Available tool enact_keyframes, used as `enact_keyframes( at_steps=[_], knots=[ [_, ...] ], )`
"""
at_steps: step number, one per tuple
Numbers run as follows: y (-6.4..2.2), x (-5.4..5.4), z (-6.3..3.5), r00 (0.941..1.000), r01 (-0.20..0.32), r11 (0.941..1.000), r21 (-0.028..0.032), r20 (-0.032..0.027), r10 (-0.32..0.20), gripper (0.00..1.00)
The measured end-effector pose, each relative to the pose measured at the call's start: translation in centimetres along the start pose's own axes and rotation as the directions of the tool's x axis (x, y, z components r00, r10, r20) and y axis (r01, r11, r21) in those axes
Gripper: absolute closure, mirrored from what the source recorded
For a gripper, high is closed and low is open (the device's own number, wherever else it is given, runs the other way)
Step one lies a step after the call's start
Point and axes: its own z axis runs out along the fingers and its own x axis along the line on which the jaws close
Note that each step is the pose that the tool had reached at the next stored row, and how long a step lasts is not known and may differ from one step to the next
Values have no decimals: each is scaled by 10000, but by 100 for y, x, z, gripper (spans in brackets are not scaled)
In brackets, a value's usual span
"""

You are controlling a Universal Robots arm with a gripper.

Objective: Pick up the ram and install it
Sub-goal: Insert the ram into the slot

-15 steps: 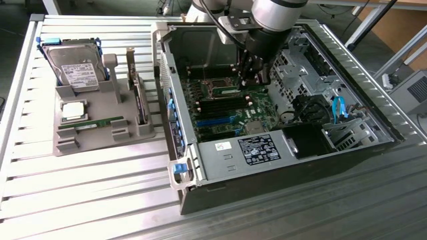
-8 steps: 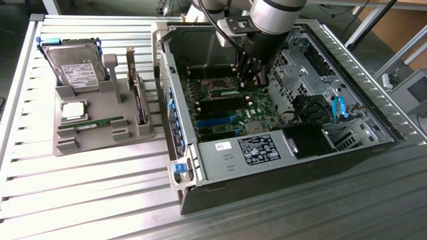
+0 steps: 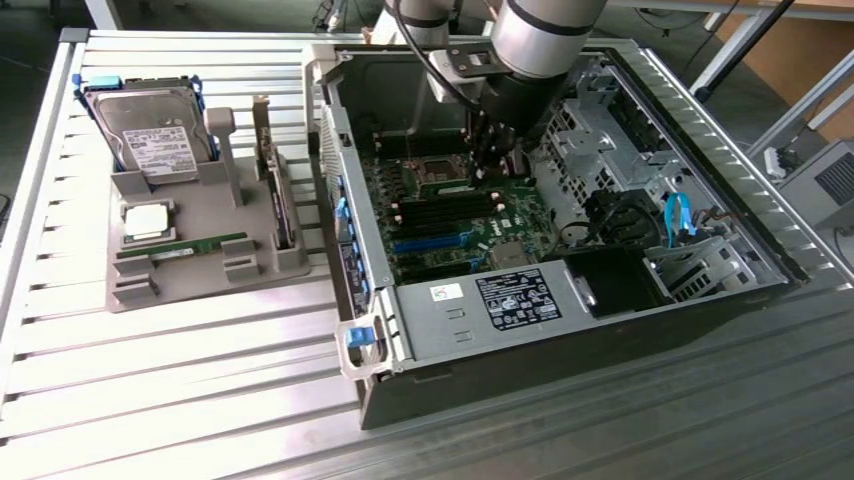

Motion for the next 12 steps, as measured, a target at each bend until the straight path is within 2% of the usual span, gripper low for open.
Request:
enact_keyframes(
  at_steps=[5,6,12],
  knots=[
    [1,-15,57,10000,1,10000,1,-2,-1,89],
    [7,-20,143,10000,1,10000,1,-2,-1,89],
    [16,-17,181,10000,4,10000,0,-6,-4,89]
  ],
)
